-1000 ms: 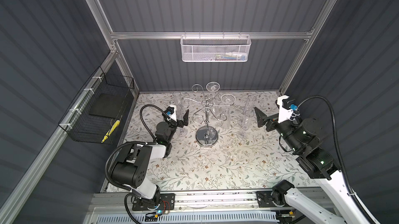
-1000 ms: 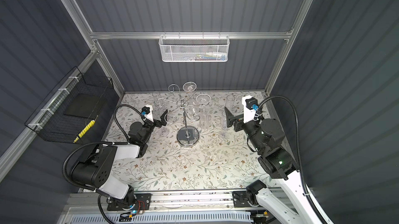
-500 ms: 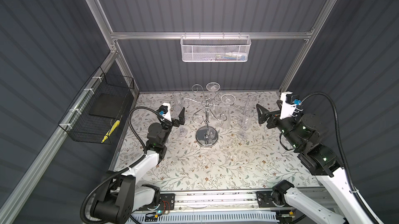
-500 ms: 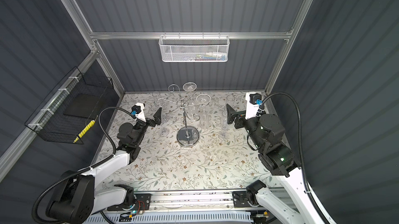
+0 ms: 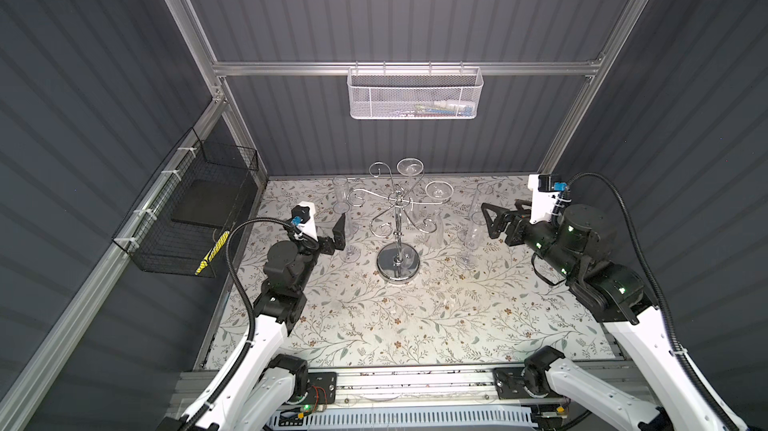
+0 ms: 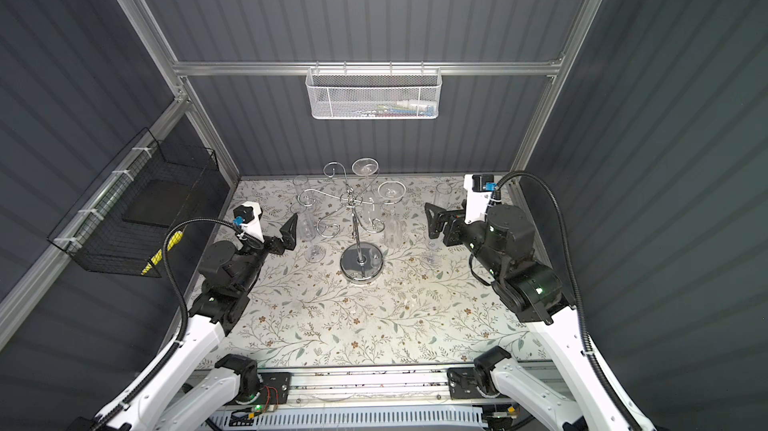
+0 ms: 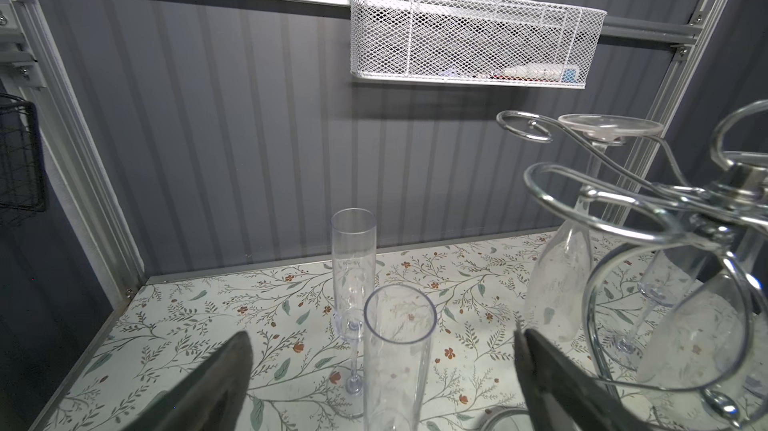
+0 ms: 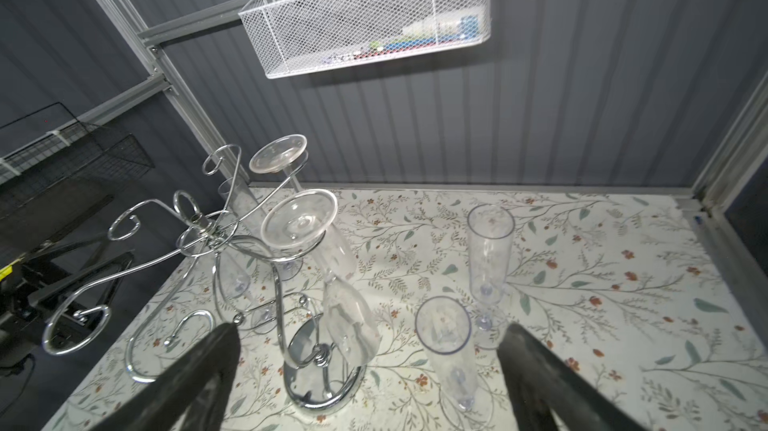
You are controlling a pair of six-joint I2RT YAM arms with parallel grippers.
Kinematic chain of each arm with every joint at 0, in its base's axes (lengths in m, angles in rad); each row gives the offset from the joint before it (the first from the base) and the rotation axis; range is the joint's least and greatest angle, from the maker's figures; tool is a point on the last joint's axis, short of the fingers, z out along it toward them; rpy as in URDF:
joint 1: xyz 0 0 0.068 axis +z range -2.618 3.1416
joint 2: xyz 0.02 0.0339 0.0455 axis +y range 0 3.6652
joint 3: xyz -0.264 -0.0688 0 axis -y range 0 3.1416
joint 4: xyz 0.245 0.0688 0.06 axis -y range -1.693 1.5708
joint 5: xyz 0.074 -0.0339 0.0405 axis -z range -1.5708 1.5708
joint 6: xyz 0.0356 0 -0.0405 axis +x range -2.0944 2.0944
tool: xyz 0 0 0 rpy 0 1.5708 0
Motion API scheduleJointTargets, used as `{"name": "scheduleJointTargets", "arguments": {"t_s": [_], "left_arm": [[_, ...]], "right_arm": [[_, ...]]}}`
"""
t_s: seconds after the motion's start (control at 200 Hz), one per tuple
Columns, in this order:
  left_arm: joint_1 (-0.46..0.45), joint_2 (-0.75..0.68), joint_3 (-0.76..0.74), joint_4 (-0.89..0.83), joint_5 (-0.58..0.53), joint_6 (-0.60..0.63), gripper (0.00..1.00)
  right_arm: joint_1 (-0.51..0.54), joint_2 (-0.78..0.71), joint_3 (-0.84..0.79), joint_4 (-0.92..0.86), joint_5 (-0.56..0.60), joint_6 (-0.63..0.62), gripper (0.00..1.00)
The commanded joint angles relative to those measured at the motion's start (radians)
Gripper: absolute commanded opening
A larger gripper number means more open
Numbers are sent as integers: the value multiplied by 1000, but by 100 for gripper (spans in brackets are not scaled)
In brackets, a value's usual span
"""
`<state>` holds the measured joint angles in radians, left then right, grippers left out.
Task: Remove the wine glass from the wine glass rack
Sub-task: 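Open the left gripper and lift it away from the standing flute, then reach the right gripper to the rack and close it on a wine glass stem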
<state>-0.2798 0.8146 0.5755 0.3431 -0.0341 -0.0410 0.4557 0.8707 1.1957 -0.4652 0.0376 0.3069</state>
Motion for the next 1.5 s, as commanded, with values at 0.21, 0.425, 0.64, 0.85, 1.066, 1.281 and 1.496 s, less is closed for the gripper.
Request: {"name": "scheduleJointTargets", "arguments": {"t_s": [0.21, 0.425, 0.64, 0.85, 1.066, 1.281, 1.496], "left_arm": [[6, -113, 121, -317, 37, -28, 100], [7, -160, 165, -380, 63, -62, 100], [7, -196, 181, -409, 92, -71, 100], [7, -199, 202, -439, 109, -71, 100], [7, -198, 203, -435, 117, -71, 100], [7, -186, 204, -429, 123, -66, 100], [7, -175, 204, -420, 129, -66, 100]], "right_arm": [[-106, 107, 67, -3, -421, 315, 85], [-187, 198, 61, 121, -617, 467, 66], [-244, 355, 129, 172, -730, 521, 49], [-252, 487, 199, 200, -804, 538, 44], [-252, 575, 246, 222, -856, 548, 38], [-250, 615, 258, 238, -890, 559, 33], [-242, 641, 270, 250, -919, 567, 28]]}}
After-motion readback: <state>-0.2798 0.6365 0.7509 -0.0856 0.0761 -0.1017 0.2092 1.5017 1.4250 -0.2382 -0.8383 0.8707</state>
